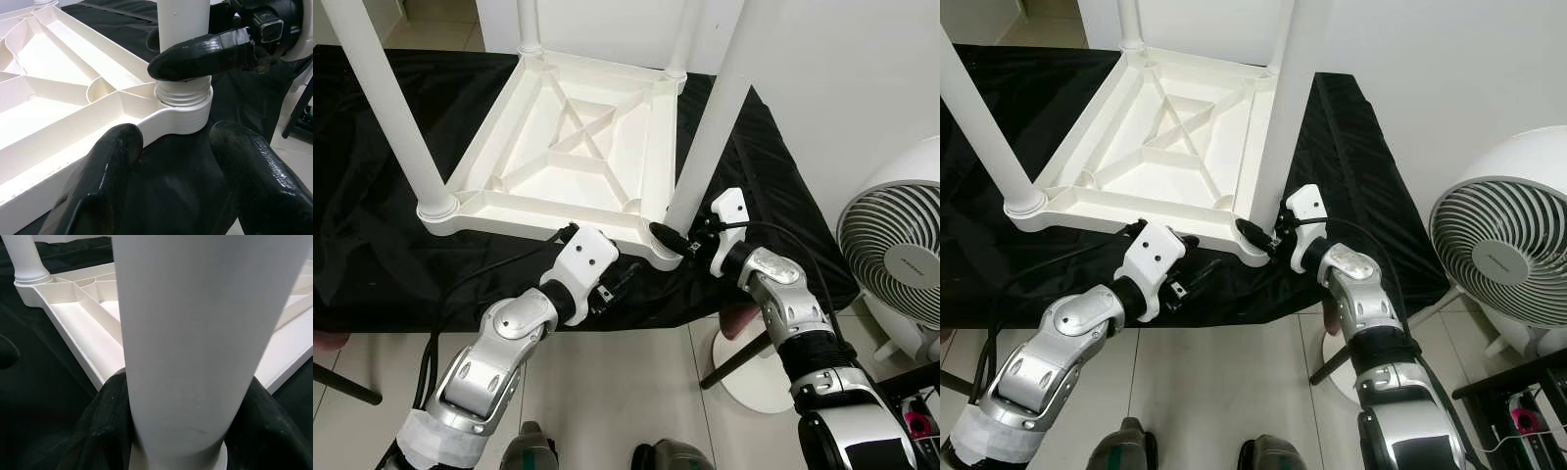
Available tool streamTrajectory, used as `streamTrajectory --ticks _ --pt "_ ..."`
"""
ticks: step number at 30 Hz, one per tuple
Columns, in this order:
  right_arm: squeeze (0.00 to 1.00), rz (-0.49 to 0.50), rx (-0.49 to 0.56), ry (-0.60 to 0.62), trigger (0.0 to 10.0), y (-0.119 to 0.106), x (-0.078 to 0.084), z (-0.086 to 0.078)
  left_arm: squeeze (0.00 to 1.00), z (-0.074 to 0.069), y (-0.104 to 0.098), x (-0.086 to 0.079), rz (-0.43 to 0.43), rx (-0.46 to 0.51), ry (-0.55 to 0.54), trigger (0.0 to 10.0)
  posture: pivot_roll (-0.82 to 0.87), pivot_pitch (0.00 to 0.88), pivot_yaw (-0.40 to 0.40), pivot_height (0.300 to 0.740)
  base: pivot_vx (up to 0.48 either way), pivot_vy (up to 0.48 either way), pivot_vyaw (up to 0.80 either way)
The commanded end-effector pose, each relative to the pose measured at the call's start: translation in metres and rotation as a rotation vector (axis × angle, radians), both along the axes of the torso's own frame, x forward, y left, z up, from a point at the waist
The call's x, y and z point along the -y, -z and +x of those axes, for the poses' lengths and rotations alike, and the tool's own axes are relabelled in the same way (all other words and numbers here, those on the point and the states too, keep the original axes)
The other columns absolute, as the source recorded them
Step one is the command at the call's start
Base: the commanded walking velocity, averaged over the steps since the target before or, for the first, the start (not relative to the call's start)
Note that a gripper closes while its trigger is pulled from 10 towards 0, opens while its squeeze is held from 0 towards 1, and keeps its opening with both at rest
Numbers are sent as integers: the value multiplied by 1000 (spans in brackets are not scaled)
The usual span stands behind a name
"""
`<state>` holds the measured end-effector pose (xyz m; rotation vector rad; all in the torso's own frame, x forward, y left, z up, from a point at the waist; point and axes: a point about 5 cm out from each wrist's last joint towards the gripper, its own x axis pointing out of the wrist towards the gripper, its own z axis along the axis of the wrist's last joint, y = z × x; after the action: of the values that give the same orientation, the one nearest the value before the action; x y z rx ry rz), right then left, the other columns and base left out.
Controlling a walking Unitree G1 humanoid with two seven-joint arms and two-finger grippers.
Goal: Building children table
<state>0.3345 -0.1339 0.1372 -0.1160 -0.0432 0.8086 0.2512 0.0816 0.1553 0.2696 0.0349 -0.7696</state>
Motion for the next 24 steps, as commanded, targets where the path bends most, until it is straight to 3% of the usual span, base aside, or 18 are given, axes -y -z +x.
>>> streamTrajectory --ticks 1,2,6,8,9,11,12,13,15,17,24 --pt "0 -10 -33 11 10000 9 0 -2 0 -6 1 5 -2 -22 65 10000 64 49 -65 740 0 0 0" --pt "0 -3 -25 72 10000 9 -1 -2 0 -4 1 3 2 -18 51 10000 59 52 -72 740 0 0 0" --pt "0 -3 -25 72 10000 9 -1 -2 0 -4 1 3 2 -18 51 10000 59 52 -72 740 0 0 0" --pt "0 28 -19 133 10000 8 -3 -3 0 -2 0 2 -8 -15 33 10000 50 59 -75 740 0 0 0" --pt "0 58 -6 222 10000 7 -7 -6 0 1 0 1 -14 -14 15 10000 30 64 -72 740 0 0 0" --pt "0 58 -6 222 10000 7 -7 -6 0 1 0 1 -14 -14 15 10000 30 64 -72 740 0 0 0" --pt "0 93 -1 332 10000 5 -8 -8 0 3 1 2 -19 -14 10 10000 16 52 -71 740 0 0 0" --pt "0 93 -1 332 10000 5 -8 -8 0 3 1 2 -19 -14 10 10000 16 52 -71 740 0 0 0" --pt "0 138 11 558 10000 3 -11 -12 0 6 0 5 -25 -7 14 10000 4 39 -77 740 0 0 0" --pt "0 144 11 618 10000 4 -13 -15 0 8 0 6 -27 -2 12 10000 -2 32 -78 740 0 0 0" --pt "0 142 10 649 10000 4 -15 -18 0 11 -3 8 -46 7 9 10000 -18 27 -72 740 0 0 0"
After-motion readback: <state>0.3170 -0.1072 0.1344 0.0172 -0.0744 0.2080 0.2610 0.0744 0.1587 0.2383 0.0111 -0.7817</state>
